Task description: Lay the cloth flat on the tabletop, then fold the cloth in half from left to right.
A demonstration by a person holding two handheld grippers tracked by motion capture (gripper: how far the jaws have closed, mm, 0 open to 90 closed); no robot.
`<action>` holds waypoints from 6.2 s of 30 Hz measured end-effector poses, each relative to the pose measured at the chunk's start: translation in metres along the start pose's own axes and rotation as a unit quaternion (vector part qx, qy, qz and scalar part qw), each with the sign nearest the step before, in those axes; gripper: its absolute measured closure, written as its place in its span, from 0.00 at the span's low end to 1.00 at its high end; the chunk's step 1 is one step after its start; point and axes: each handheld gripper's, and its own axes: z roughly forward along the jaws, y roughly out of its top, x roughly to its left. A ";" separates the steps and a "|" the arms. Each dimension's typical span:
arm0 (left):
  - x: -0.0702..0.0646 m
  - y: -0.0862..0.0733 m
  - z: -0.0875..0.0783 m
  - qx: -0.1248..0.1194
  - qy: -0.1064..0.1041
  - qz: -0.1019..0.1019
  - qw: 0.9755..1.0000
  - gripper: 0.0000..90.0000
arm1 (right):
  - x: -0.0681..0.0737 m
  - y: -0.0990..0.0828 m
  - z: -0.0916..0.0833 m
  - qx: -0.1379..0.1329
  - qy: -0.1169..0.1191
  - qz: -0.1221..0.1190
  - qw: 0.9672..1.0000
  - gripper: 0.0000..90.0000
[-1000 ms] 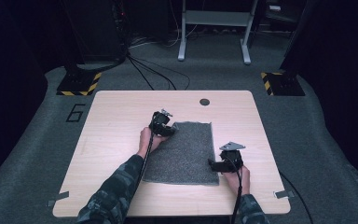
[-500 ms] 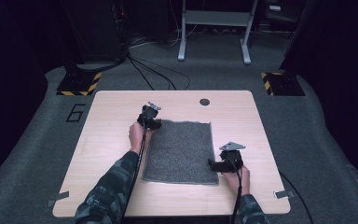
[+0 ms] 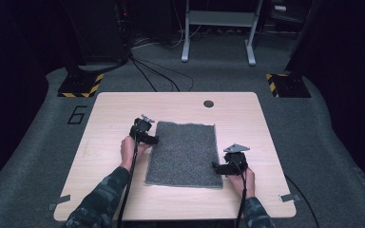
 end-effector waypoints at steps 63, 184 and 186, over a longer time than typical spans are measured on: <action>0.039 0.031 0.028 -0.019 -0.081 -0.055 0.995 0.22 | 0.202 0.058 -0.002 0.025 0.187 -0.147 0.971 0.19; -0.004 0.122 -0.019 -0.051 -0.058 0.055 0.995 0.97 | 0.190 0.068 -0.064 -0.083 0.162 -0.084 0.980 0.98; -0.009 0.123 -0.015 -0.052 -0.062 0.057 0.995 0.97 | 0.186 0.065 -0.066 -0.083 0.157 -0.078 0.981 0.98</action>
